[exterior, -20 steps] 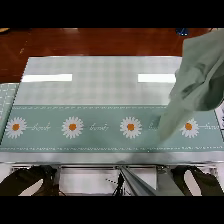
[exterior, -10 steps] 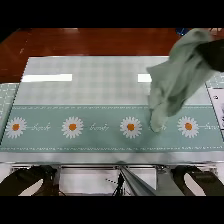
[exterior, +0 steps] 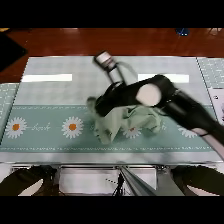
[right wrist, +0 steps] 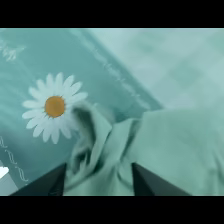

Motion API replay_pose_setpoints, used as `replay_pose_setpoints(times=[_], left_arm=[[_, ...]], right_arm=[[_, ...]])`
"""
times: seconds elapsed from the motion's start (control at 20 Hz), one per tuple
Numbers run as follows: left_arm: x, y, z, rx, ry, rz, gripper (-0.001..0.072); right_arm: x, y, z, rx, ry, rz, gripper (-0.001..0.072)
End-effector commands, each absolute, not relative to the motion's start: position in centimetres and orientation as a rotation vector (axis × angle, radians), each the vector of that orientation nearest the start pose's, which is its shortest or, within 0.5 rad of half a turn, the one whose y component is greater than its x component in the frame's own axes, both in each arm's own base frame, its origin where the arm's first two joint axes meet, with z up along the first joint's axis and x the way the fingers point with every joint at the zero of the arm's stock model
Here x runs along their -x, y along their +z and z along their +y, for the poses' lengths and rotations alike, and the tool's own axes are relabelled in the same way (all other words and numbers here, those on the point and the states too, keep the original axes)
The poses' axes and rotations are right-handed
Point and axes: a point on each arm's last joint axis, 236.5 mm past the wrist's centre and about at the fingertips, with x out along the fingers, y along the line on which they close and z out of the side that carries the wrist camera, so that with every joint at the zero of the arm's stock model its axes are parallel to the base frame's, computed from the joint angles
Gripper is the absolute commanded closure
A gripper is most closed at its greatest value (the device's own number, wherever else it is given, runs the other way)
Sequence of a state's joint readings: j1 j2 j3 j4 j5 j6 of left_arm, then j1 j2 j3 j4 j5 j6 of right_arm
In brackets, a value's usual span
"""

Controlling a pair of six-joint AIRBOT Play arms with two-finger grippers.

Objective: Fold the shirts.

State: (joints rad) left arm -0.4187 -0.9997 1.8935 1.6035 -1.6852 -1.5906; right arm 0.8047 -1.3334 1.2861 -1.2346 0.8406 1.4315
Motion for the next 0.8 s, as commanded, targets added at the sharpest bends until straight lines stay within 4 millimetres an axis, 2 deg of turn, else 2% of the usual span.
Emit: replay_pose_setpoints(times=[0.0, 0.05, 0.15, 0.25, 0.35, 0.4, 0.5, 0.55, 0.6, 0.65, 0.75], left_arm=[[-27.4, 28.5, -10.7, -0.188, -0.321, 0.911, 0.0030], [-27.5, 26.8, -10.9, -0.195, -0.318, 0.961, 0.0031], [-27.5, 22.8, -11.5, -0.198, -0.327, 1.062, 0.0048], [-27.3, 18.5, -12.8, -0.189, -0.371, 1.146, 0.0048], [-26.5, 13.9, -14.4, -0.156, -0.426, 1.228, 0.0048], [-25.8, 11.6, -15.1, -0.131, -0.452, 1.269, 0.0047], [-24.1, 7.3, -16.8, -0.054, -0.505, 1.340, 0.0048], [-23.2, 5.3, -17.6, -0.003, -0.527, 1.369, 0.0048], [-22.4, 3.7, -18.4, 0.046, -0.546, 1.391, 0.0048], [-21.8, 2.2, -19.1, 0.101, -0.556, 1.412, 0.0048], [-20.8, -0.3, -20.2, 0.178, -0.579, 1.435, 0.0048]], right_arm=[[-27.3, 3.9, 40.4, 0.263, 0.959, 0.966, 0.0209], [-28.2, 4.6, 38.6, 0.294, 0.925, 0.961, 0.0209], [-31.3, 6.9, 32.8, 0.369, 0.804, 0.934, 0.0208], [-35.0, 9.7, 23.9, 0.443, 0.592, 0.915, 0.0211], [-37.4, 11.6, 14.3, 0.450, 0.363, 0.942, 0.0212], [-37.9, 12.3, 9.7, 0.398, 0.256, 0.968, 0.0212], [-38.0, 12.5, 2.4, 0.250, 0.098, 1.018, 0.0212], [-37.8, 12.2, -0.3, 0.161, 0.050, 1.040, 0.0210], [-37.6, 11.6, -2.1, 0.063, 0.037, 1.052, 0.0161], [-37.2, 10.9, -3.2, -0.031, 0.047, 1.059, 0.0111], [-36.5, 9.4, -4.4, -0.207, 0.060, 1.064, 0.0111]])
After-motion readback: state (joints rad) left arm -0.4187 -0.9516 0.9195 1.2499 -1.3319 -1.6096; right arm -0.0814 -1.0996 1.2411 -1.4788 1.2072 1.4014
